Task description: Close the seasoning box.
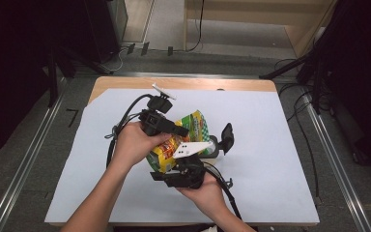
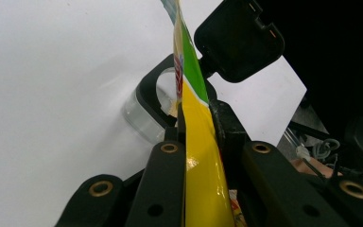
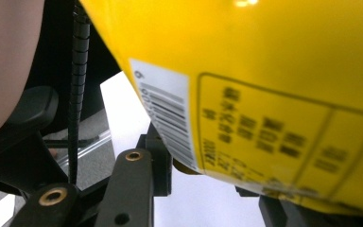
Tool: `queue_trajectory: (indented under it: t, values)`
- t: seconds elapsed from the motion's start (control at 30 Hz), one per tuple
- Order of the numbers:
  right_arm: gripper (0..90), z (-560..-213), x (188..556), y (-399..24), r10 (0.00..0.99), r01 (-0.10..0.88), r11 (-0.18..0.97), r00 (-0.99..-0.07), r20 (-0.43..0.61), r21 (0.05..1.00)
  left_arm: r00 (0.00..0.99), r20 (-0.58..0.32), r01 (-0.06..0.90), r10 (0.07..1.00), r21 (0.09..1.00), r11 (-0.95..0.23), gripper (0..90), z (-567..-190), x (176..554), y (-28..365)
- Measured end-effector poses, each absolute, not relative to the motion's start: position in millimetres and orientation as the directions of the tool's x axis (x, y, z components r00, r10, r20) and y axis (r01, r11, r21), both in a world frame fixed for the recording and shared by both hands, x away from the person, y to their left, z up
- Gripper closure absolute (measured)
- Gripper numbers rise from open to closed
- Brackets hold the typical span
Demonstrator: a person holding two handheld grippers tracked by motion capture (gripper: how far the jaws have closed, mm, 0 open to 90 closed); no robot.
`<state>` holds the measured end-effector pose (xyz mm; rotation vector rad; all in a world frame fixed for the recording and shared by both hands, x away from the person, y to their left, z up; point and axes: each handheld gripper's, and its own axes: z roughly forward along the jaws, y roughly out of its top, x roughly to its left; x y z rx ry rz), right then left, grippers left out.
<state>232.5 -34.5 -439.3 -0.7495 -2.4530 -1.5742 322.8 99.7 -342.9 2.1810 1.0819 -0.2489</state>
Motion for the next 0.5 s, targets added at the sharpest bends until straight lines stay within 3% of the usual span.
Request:
queue_trajectory:
  t: [0.3, 0.5]
  values:
    - [67.2, -442.2, 229.1, -33.4, 0.357, 0.445, 0.328, -0.875, 0.328, 0.833, 0.653, -0.424, 0.744, 0.628, 0.517, -0.424, 83.9, -343.1, 319.8, 97.3]
    - [67.4, -443.1, 230.4, -36.6, 0.352, 0.461, 0.308, -0.868, 0.350, 0.832, 0.656, -0.434, 0.740, 0.617, 0.530, -0.414, 77.2, -345.3, 321.8, 100.9]
